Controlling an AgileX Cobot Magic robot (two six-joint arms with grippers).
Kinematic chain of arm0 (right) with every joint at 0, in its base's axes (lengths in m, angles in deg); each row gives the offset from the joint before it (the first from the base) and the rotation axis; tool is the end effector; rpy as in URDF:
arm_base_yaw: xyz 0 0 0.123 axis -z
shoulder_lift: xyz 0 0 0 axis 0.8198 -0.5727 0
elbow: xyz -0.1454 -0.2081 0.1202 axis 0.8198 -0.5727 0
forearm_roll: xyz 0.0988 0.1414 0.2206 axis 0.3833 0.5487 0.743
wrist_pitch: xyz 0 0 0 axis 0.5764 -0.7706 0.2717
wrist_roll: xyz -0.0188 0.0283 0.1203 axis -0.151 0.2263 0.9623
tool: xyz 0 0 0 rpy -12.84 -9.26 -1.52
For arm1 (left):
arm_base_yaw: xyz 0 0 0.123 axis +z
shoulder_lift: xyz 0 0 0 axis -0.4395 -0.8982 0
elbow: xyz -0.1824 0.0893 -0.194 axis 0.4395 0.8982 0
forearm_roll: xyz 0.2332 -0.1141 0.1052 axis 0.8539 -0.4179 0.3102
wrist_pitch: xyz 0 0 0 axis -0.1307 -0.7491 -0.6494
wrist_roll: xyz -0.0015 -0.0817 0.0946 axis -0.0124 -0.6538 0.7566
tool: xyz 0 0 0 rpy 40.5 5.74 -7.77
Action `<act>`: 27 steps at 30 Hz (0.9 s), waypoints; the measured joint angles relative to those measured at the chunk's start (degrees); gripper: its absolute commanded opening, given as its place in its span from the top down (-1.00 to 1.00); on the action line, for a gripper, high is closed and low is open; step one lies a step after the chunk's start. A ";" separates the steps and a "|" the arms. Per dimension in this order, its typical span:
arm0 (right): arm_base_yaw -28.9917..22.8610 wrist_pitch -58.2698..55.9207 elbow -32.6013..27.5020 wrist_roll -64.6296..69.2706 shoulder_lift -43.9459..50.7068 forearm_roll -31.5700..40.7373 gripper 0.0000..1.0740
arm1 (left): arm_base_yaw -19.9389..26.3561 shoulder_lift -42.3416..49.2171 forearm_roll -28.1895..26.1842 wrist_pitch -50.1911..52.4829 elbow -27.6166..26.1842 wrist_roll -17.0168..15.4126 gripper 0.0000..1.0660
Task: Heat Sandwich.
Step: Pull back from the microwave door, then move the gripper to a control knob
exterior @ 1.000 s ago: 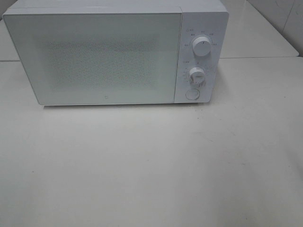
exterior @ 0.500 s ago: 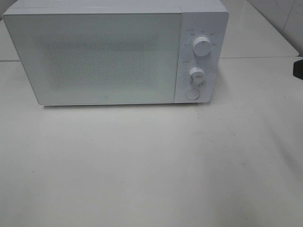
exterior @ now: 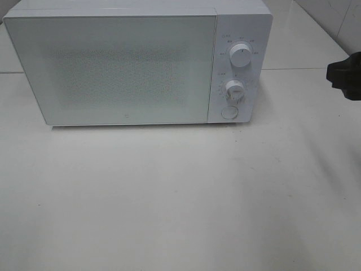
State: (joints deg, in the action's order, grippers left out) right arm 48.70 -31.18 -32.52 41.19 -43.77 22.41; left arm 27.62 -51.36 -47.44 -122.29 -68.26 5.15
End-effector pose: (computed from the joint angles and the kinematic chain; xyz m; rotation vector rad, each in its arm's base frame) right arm 0.2701 0.0305 0.2255 -0.1027 1.9331 0.0822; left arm 0.0507 -0.0069 0.2798 0.0323 2.0421 -0.0409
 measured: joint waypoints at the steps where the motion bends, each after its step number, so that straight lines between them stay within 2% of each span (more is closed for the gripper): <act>1: 0.00 1.83 -0.57 0.00 -0.69 0.00 -0.27 | 0.00 0.00 0.00 0.00 0.00 0.00 -0.83; 5: 0.00 14.15 -4.47 0.00 -3.38 0.23 -0.27 | 0.00 0.00 0.00 0.00 0.00 0.00 -0.83; 6: 0.00 14.15 -4.47 0.00 -3.38 0.23 -0.27 | 0.00 0.00 0.00 0.00 0.00 0.00 -0.83; 10: -1.60 26.76 -8.94 -1.38 -5.67 4.93 -0.27 | 0.00 0.00 0.00 0.00 0.00 0.00 -0.83; 11: -1.60 26.76 -8.94 -1.38 -5.67 4.93 -0.27 | 0.00 0.00 0.00 0.00 0.00 0.00 -0.83; 12: -3.61 32.20 -10.83 -4.13 -6.99 8.14 -0.27 | 0.00 0.00 0.00 0.00 0.00 0.00 -0.83; 15: -7.68 38.56 -12.78 -9.00 -9.28 13.81 -0.27 | 0.00 0.00 0.00 0.00 0.00 0.00 -0.83; 16: -7.68 38.56 -12.78 -9.00 -9.28 13.81 -0.27 | 0.00 0.00 0.00 0.00 0.00 0.00 -0.83; 20: -15.76 46.41 -13.98 -15.30 -14.38 24.92 -0.27 | 0.00 0.00 0.00 0.00 0.00 0.00 -0.83; 21: -15.76 46.41 -13.98 -15.30 -14.38 24.92 -0.27 | 0.00 0.00 0.00 0.00 0.00 0.00 -0.83; 24: -20.23 50.19 -13.98 -16.90 -17.30 30.19 -0.27 | 0.00 0.00 0.00 0.00 0.00 0.00 -0.83; 25: -22.86 52.71 -14.04 -17.19 -19.02 33.35 -0.31 | 0.00 0.00 0.00 0.00 0.00 0.00 -0.83; 27: -24.29 53.97 -14.04 -17.30 -20.05 35.07 -0.36 | 0.00 0.00 0.00 0.00 0.00 0.00 -0.83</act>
State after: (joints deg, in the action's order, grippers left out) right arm 24.41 22.80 -46.55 23.89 -63.82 57.47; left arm 27.62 -51.36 -47.44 -122.29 -68.26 5.15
